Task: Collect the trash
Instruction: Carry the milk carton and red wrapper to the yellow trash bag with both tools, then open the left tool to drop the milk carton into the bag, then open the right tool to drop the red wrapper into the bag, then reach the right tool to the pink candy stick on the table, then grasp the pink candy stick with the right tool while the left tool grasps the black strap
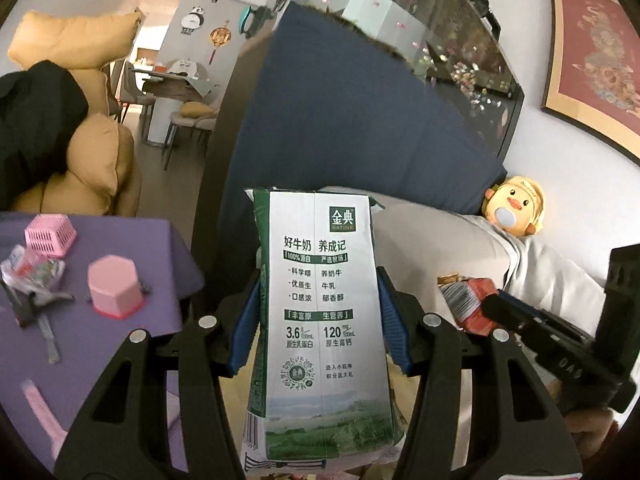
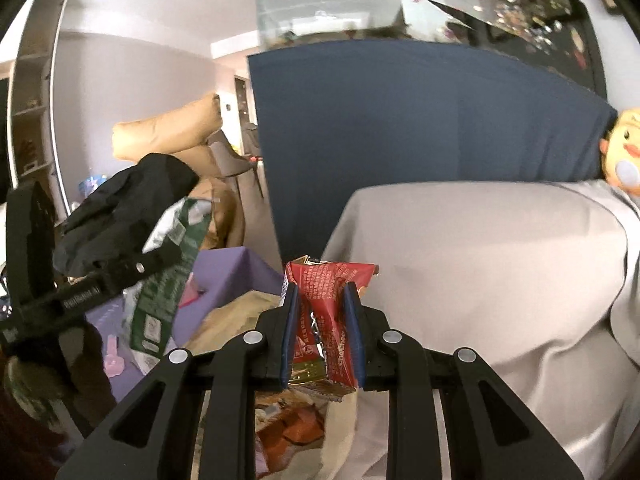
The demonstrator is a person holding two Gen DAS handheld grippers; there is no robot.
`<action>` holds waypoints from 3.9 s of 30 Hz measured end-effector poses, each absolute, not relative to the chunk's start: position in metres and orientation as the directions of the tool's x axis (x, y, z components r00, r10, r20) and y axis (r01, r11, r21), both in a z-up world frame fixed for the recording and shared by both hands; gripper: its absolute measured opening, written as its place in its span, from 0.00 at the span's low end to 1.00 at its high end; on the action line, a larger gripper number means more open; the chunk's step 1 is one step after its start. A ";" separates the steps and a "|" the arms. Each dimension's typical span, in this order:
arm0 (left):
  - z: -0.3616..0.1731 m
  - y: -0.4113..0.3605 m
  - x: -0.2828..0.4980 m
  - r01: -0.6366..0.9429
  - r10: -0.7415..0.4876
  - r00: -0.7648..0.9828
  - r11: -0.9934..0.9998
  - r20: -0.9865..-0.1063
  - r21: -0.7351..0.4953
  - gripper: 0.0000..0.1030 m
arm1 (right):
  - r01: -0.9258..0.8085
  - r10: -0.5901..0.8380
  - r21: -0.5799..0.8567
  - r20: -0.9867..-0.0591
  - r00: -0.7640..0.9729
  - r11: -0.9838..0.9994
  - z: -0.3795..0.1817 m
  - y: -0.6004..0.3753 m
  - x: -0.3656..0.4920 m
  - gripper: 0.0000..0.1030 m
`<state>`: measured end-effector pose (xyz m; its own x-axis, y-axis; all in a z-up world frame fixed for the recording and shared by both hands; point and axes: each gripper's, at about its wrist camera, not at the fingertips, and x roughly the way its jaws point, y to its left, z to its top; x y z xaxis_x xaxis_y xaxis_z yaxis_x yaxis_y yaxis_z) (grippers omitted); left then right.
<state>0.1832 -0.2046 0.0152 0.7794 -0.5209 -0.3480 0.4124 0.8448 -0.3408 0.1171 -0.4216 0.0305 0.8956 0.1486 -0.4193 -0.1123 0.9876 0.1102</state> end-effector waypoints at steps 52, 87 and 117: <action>-0.033 0.049 0.156 -0.005 -0.207 0.721 0.953 -0.661 -0.303 0.58 | -0.113 0.172 0.130 -0.787 0.593 0.985 -0.091 -0.327 0.176 0.43; -0.068 0.101 0.139 -0.093 -0.192 0.666 0.938 -0.721 -0.335 0.58 | -0.572 0.438 0.108 -0.761 0.479 0.813 -0.065 -0.128 0.158 0.44; -0.060 0.040 0.222 0.214 -0.310 0.691 0.951 -0.653 -0.225 0.58 | -0.500 0.401 0.101 -0.739 0.541 0.860 -0.045 -0.182 0.118 0.37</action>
<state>0.2217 0.0395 -0.0603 0.6909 -0.3098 -0.6533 0.2138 0.9507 -0.2248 0.1178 -0.1822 -0.0447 0.5408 0.4009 -0.7395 -0.4995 0.8604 0.1011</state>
